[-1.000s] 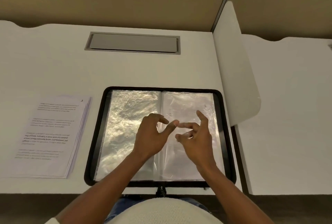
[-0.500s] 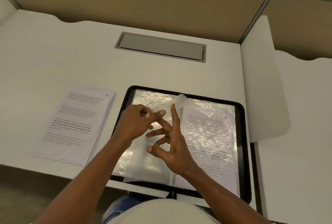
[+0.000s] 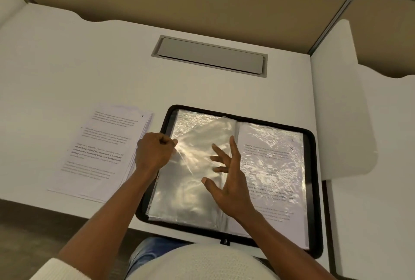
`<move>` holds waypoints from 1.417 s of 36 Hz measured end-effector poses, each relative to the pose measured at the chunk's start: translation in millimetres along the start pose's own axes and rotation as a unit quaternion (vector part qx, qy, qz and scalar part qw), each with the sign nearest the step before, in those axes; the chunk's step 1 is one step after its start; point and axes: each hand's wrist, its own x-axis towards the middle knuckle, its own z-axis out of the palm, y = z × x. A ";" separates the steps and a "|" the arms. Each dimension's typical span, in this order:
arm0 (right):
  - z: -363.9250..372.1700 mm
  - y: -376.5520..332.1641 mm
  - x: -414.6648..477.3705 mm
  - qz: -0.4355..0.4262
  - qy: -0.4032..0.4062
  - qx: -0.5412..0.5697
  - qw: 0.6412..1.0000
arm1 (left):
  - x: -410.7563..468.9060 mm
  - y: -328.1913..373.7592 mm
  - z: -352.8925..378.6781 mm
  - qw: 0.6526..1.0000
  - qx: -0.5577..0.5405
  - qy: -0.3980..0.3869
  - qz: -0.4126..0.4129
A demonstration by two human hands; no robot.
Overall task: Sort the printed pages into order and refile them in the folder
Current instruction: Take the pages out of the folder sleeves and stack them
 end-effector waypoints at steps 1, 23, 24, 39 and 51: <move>-1.3 5.7 0.4 0.008 -0.001 -0.022 1.000 | 4.1 -4.9 1.8 1.000 0.011 0.008 -0.004; -23.8 80.6 -0.1 0.062 0.003 -0.376 0.924 | 17.3 -22.9 26.1 0.940 0.339 0.037 0.023; -27.5 82.9 -0.7 0.070 0.010 -0.382 0.921 | 16.9 -23.7 27.0 0.937 0.347 0.042 0.031; -103.6 117.0 -13.6 0.167 0.130 -0.425 0.880 | -15.6 11.5 68.3 0.855 0.458 0.004 0.244; -138.2 126.3 -5.7 0.182 0.154 -0.459 0.856 | -67.5 30.2 155.8 0.752 0.390 -0.236 0.476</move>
